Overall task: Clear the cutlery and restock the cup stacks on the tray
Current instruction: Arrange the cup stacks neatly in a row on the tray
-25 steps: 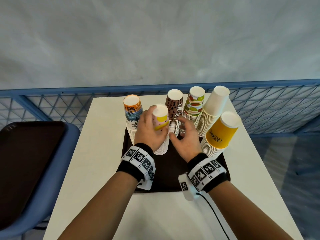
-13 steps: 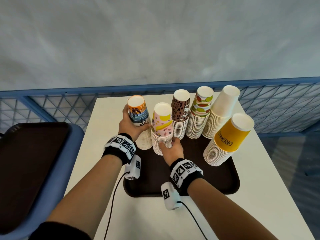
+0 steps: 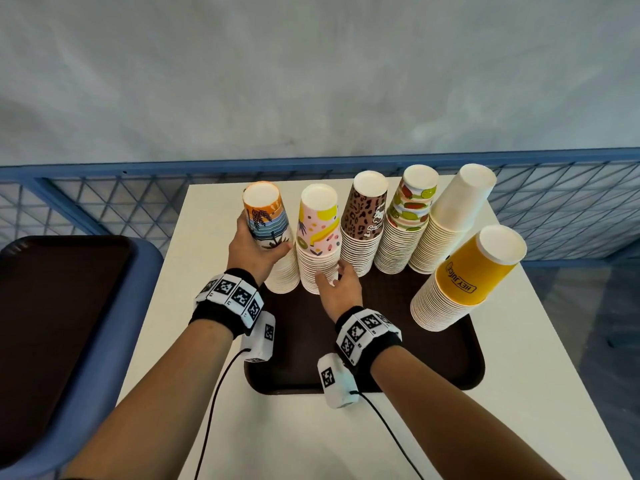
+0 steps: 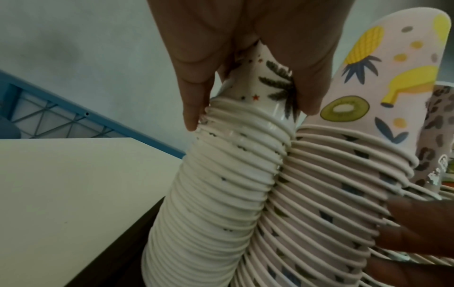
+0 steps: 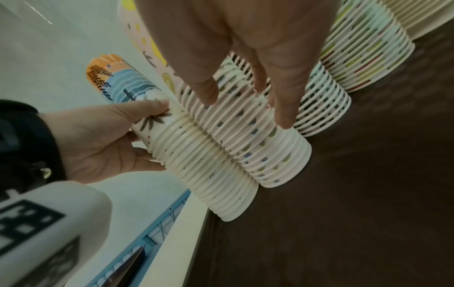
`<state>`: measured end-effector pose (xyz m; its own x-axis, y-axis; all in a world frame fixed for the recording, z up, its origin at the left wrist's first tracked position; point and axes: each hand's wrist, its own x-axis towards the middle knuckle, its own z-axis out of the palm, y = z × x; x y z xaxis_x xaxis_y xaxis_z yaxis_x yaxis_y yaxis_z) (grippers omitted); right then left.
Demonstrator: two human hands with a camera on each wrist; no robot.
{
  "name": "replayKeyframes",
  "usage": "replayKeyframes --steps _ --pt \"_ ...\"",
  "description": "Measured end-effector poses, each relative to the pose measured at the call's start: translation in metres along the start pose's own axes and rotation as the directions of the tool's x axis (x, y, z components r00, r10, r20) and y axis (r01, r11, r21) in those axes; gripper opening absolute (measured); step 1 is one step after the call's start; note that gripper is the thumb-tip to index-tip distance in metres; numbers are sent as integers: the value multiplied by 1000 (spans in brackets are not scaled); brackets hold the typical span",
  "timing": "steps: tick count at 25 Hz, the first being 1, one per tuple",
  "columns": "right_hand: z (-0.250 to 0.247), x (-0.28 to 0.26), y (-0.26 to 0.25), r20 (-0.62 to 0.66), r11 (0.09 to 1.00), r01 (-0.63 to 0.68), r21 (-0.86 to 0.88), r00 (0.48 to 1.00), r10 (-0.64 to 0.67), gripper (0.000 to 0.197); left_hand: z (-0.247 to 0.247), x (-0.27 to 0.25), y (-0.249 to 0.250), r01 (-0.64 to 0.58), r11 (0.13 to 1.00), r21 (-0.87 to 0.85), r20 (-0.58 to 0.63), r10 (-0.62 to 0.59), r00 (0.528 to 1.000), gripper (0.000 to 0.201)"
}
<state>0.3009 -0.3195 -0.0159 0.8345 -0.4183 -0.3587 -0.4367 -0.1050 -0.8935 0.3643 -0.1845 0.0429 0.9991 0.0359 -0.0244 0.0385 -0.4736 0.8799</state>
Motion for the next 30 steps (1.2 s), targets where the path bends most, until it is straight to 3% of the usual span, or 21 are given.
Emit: replayKeyframes --steps 3,5,8,10,11,12,13,15,17,22,30 --pt "-27 -14 -11 28 986 123 -109 992 -120 51 4 -24 1 71 997 22 -115 -68 991 75" --pt "-50 -24 -32 -26 933 307 -189 948 -317 45 15 -55 5 42 999 5 -249 -40 968 61" --pt "-76 -28 -76 -132 791 538 -290 796 -590 37 31 -86 31 -244 966 80 -221 256 941 50" --pt "-86 -22 -105 -154 679 633 -371 680 -717 35 32 -78 60 -456 861 226 -119 489 864 55" --pt "-88 -15 -117 -128 630 651 -424 645 -753 37 30 -69 75 -523 786 328 -59 570 820 59" --pt "-90 -8 -129 -64 594 640 -488 653 -755 42 27 -57 90 -548 717 431 23 599 801 63" --pt "-89 0 -136 26 565 603 -564 697 -717 47 24 -45 103 -534 659 530 133 557 819 68" --pt "-85 14 -139 169 476 505 -720 793 -586 54 21 -23 118 -460 547 700 339 312 887 79" --pt "-82 22 -132 228 415 460 -785 837 -498 51 23 -9 119 -442 487 754 444 119 888 84" --pt "-89 26 -127 283 413 504 -759 826 -488 51 33 9 110 -387 658 645 429 107 897 69" --pt "-97 28 -126 314 464 533 -708 825 -469 56 41 28 108 -312 768 560 349 123 929 64"
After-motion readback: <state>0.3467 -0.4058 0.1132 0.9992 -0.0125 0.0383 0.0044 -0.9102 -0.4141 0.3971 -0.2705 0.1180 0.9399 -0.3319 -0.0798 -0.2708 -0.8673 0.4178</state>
